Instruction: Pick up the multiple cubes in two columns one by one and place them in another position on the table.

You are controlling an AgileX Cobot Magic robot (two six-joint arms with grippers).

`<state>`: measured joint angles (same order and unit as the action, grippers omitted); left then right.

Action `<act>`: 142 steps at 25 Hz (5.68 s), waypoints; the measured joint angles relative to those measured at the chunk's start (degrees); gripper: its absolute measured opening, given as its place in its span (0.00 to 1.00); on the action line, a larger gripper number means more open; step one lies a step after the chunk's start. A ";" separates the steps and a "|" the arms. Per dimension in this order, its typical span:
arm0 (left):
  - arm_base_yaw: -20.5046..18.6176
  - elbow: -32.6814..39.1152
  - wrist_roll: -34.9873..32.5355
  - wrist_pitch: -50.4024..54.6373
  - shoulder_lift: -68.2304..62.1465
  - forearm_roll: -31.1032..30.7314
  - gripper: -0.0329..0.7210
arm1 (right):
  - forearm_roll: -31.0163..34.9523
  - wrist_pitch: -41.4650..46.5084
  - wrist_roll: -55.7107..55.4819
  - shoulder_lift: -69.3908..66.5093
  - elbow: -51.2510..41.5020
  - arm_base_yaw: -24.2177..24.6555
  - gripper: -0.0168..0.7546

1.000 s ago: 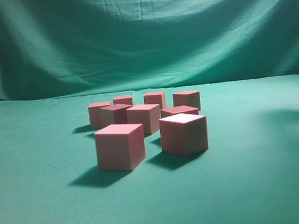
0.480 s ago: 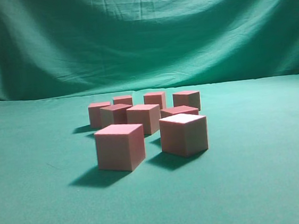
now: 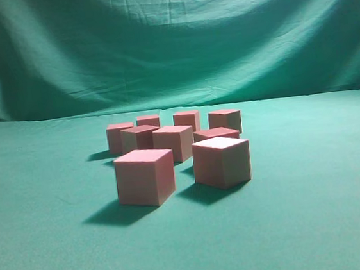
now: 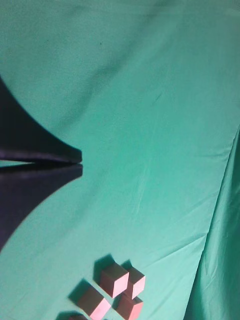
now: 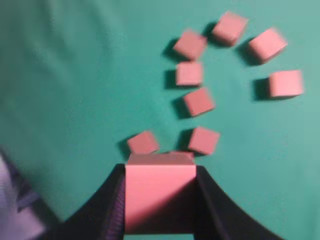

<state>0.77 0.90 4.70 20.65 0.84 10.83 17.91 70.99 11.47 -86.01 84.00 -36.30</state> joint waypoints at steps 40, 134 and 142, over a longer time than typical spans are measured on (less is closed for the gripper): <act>0.00 0.00 0.00 0.00 0.00 0.00 0.04 | -28.10 -9.93 -27.26 -29.07 5.50 -24.63 0.36; 0.00 0.00 0.00 0.00 0.00 0.00 0.04 | -17.05 2.52 -12.23 32.10 11.83 -26.45 0.02; 0.00 0.00 0.00 0.00 0.00 0.00 0.04 | -20.99 -2.28 -12.23 49.61 -13.17 -18.30 0.02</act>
<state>0.77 0.90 4.70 20.65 0.84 10.83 -3.08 68.71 -0.76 -36.40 70.84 -54.60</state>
